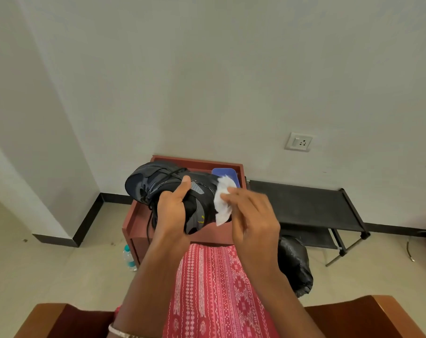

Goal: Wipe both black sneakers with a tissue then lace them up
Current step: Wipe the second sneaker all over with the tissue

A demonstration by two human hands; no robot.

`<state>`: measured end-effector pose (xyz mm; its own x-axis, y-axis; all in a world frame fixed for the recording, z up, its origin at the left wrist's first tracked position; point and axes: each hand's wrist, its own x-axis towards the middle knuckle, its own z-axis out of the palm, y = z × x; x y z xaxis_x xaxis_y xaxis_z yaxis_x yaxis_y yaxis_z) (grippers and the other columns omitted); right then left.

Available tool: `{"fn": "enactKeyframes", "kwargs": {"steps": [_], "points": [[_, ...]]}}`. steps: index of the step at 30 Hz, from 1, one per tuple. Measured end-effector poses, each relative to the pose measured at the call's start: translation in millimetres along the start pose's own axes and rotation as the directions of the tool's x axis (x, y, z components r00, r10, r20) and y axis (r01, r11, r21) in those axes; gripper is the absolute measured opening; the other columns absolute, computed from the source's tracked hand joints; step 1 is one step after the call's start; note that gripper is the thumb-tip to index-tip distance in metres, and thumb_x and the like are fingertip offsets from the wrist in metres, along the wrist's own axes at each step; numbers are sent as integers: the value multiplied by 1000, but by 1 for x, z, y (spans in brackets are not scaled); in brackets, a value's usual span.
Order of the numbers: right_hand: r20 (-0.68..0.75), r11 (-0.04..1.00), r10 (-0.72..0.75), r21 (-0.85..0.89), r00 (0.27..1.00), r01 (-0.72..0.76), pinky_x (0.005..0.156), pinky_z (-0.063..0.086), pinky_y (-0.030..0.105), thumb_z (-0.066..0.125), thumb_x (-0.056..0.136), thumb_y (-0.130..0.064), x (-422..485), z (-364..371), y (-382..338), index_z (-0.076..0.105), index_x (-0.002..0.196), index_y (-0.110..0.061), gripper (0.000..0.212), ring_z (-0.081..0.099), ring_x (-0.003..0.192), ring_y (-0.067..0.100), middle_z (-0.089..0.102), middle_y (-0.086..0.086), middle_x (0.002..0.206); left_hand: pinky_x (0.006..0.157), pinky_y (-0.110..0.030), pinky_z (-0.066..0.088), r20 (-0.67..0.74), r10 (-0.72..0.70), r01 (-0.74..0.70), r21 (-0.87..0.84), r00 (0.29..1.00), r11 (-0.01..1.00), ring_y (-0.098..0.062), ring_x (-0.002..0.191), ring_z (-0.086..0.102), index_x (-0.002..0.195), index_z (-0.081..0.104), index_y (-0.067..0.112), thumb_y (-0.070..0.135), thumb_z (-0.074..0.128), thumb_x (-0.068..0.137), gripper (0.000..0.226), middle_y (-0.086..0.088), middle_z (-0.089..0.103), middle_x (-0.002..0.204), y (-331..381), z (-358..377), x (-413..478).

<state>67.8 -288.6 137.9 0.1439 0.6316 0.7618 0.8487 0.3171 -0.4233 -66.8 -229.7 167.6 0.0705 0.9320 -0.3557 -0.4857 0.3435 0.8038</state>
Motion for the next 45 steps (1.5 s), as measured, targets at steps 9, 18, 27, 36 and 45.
{"fn": "enactKeyframes", "kwargs": {"steps": [9,18,27,36,45], "points": [[-117,1000,29,0,993,-29,92,53,26,74,82,9,-10,5,-6,74,105,-6,28,59,106,11,68,6,105,71,-37,58,75,-107,113,-79,991,990,-27,93,75,114,70,5,38,62,95,38,-13,77,106,7,-3,4],[-17,991,-94,95,995,95,93,52,29,57,96,-8,6,24,-30,72,118,-8,27,62,106,18,70,4,111,78,-38,61,218,-178,228,-230,960,946,-29,98,74,119,71,3,52,56,95,57,-19,72,116,9,-7,3],[148,980,9,-196,989,20,79,27,38,62,89,-19,65,30,-23,75,102,-32,22,50,103,18,73,-17,97,81,-38,55,75,-31,36,-70,997,997,-25,98,73,107,72,14,48,54,98,40,-11,77,106,1,6,-2],[101,1000,-5,-14,995,6,100,43,26,47,97,-17,13,11,-35,71,119,-14,33,59,113,15,70,-4,115,81,-35,56,119,-67,74,-55,991,996,-23,86,76,106,72,3,58,43,98,63,-14,78,95,-5,7,0],[99,999,8,46,995,-13,97,32,1,51,91,-17,20,10,-57,74,108,-4,32,50,102,5,73,4,101,72,-35,51,90,12,-26,147,996,989,-18,60,57,52,59,22,86,23,84,80,-8,52,56,-14,7,6]]}}
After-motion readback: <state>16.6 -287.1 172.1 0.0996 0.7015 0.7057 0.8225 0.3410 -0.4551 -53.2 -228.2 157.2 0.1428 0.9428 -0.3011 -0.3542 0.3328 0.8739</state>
